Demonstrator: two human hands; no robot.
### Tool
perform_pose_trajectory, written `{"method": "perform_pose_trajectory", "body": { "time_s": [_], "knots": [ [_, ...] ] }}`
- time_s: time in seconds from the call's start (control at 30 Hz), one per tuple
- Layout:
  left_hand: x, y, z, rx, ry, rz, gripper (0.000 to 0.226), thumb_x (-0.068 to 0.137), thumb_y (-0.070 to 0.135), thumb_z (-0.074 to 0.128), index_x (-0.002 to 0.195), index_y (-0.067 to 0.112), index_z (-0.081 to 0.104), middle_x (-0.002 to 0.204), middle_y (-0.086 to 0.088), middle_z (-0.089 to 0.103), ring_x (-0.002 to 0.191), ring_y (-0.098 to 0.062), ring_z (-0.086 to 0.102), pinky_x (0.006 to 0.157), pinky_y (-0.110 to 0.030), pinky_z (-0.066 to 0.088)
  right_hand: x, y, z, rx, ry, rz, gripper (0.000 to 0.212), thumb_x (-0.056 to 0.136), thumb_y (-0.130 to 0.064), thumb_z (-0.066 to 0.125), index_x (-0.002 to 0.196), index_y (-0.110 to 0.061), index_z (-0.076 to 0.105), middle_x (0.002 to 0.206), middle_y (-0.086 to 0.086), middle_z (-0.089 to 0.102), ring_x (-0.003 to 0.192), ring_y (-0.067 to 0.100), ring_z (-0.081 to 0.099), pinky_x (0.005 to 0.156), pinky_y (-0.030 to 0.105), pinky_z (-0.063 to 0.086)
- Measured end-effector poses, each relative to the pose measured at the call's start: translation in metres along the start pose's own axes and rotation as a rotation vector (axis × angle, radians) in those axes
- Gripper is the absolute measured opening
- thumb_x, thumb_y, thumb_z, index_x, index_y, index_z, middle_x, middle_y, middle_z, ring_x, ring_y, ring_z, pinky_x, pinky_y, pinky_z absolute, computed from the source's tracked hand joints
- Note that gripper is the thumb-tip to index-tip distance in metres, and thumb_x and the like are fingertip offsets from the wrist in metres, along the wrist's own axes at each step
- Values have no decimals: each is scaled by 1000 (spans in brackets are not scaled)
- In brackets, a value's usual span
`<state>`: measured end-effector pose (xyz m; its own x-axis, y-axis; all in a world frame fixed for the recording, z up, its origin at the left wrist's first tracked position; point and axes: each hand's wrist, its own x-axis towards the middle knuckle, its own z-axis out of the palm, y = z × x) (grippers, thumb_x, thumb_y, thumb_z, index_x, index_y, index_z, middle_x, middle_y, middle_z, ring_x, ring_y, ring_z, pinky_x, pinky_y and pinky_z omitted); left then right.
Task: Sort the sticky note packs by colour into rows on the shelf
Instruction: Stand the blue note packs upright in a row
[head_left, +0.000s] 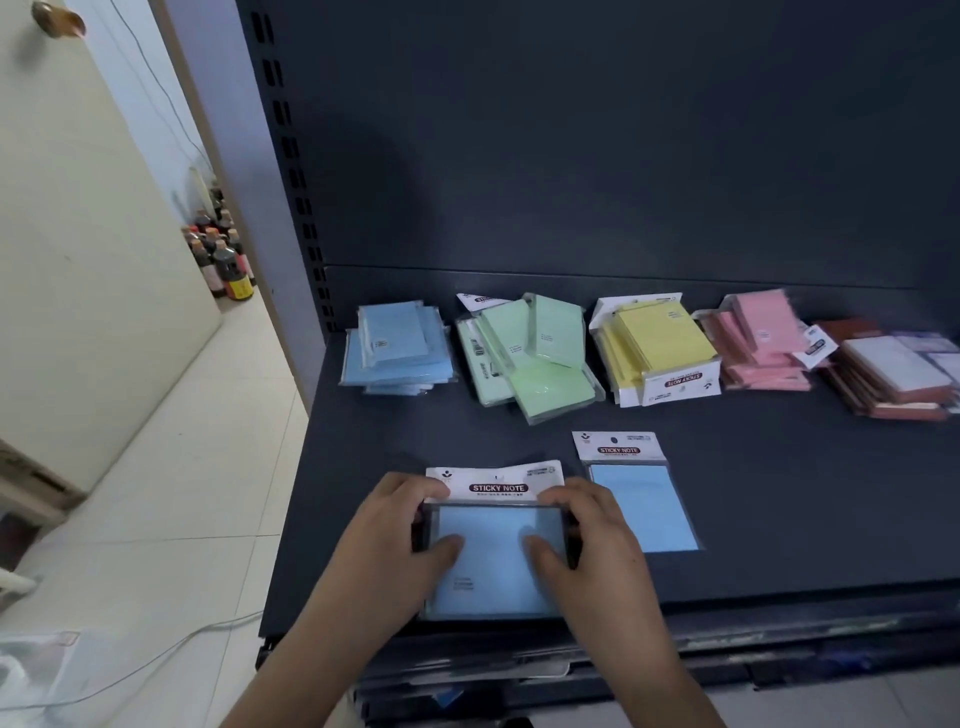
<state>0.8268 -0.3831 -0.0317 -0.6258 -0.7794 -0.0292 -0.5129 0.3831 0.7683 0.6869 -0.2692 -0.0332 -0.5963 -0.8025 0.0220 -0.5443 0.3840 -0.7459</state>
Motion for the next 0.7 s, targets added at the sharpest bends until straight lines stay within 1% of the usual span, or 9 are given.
{"method": "perform_pose_trajectory", "body": {
  "time_s": [0.1,0.2,0.27,0.33,0.4,0.47,0.53,0.6,0.7],
  "knots": [
    [0,0,2,-62,-7,-28,29,81,19,68,102,30,50,110,14,46,94,1,50,76,-6,39,-1,-3,4,-18,-18,-12,30,83,-14,64,101,-32,47,123,-15,38,113,4,45,98,15,33],
    [2,-2,-1,-82,3,-52,25,81,17,68,97,29,54,111,13,49,96,-3,52,81,-10,42,5,-6,9,-4,-16,-13,30,85,-14,63,108,-29,49,127,-15,32,120,3,39,103,14,30],
    [2,-5,-7,-114,25,-57,23,79,12,70,84,30,57,107,13,52,93,-5,56,79,-6,42,10,-10,13,-21,-25,-14,34,87,-16,61,118,-24,49,130,-16,26,122,-2,30,100,6,20],
    [4,-9,-18,-161,28,-78,22,77,9,71,78,28,59,101,12,56,90,-7,58,75,-4,42,14,-15,18,-70,-43,-41,38,89,-18,59,124,-22,45,131,-15,21,125,-1,25,96,1,12],
    [10,-13,-31,-201,16,-109,18,78,12,72,82,26,62,100,10,59,92,-9,60,81,-12,46,18,-24,20,-196,-47,-130,41,91,-19,54,129,-23,41,137,-11,19,127,1,17,96,1,6],
    [21,-14,-43,-196,55,-127,18,80,19,70,93,28,61,104,9,61,97,-11,59,89,-27,47,28,-37,20,-221,-62,-233,37,92,-19,52,128,-23,45,135,-11,26,123,0,21,98,2,11],
    [38,-8,-52,-237,168,-161,27,84,20,66,109,25,58,111,7,60,102,-12,57,89,-29,45,47,-55,22,-69,-117,-267,32,91,-19,55,123,-21,52,125,-15,39,118,0,35,103,13,27],
    [57,-4,-57,-234,277,-142,36,87,18,62,121,20,52,119,3,58,110,-15,53,92,-30,42,70,-72,27,95,-133,-231,35,90,-19,58,125,-19,52,123,-12,48,116,3,44,104,24,36],
    [82,-4,-55,-170,269,-93,47,88,18,59,132,17,44,125,1,56,120,-20,48,99,-37,41,105,-88,39,193,-149,-127,47,90,-21,58,134,-18,44,133,-1,50,123,13,46,102,25,37]
  ]
}}
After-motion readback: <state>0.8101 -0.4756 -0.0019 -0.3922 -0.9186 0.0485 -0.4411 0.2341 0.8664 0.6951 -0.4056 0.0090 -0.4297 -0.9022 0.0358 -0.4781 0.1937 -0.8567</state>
